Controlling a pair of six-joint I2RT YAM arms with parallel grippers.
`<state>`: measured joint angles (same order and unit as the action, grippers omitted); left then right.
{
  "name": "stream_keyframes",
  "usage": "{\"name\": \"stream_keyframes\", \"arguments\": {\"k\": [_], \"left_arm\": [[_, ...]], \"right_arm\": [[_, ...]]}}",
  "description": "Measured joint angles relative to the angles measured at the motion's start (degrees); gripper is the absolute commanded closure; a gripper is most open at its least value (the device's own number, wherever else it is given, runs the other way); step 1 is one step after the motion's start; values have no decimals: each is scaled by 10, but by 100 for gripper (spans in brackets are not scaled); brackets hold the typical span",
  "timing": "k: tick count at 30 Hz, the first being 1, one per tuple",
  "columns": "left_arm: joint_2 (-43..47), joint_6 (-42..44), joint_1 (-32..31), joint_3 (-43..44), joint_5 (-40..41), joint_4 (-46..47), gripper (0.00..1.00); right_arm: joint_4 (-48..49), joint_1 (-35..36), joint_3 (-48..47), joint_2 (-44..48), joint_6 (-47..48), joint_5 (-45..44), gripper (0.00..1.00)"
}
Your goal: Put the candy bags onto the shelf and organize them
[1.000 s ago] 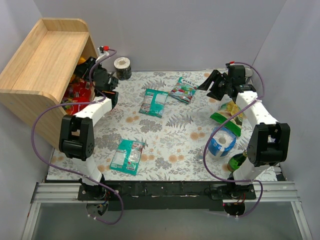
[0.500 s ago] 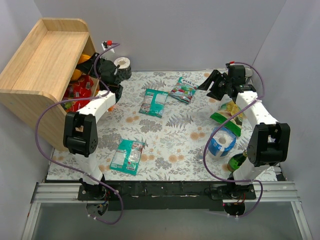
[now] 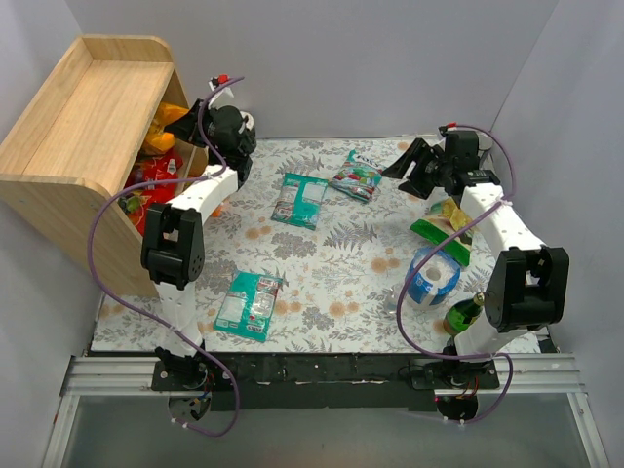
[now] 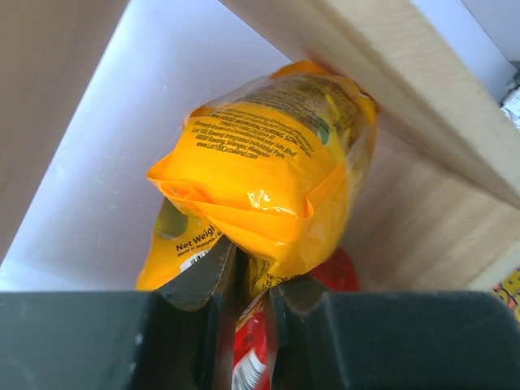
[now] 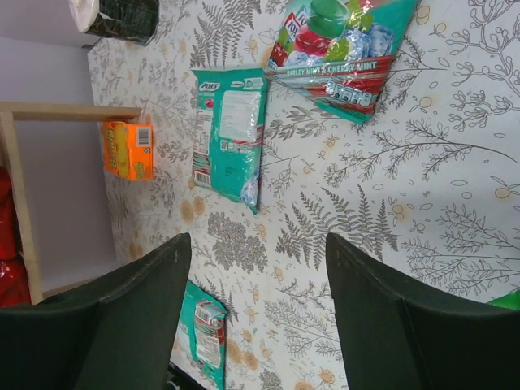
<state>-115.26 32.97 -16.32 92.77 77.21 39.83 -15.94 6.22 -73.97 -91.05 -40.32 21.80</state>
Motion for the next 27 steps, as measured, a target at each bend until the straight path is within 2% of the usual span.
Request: {"name": "stream_keyframes", "arguments": {"k": [9, 10, 13, 17, 22, 27], "left_arm": [[-14, -120, -4, 42, 14, -130, 68], [-15, -127, -5, 46, 14, -138, 61], [-17, -158, -7, 58, 9, -170, 45], [-20, -216, -10, 82, -7, -236, 32], [-24, -337, -10, 127, -37, -374, 22], [-24, -426, -12, 132, -71, -476, 12]], "right_arm": [[-9, 13, 8, 17, 3, 8, 26], [-14, 14, 8, 22, 3, 8, 26], [-24, 14, 8, 40, 7, 7, 26], [-44, 14, 8, 60, 12, 2, 26], [-67, 15, 0, 69, 12, -10, 26], [-76, 23, -9, 77, 9, -22, 26]]}}
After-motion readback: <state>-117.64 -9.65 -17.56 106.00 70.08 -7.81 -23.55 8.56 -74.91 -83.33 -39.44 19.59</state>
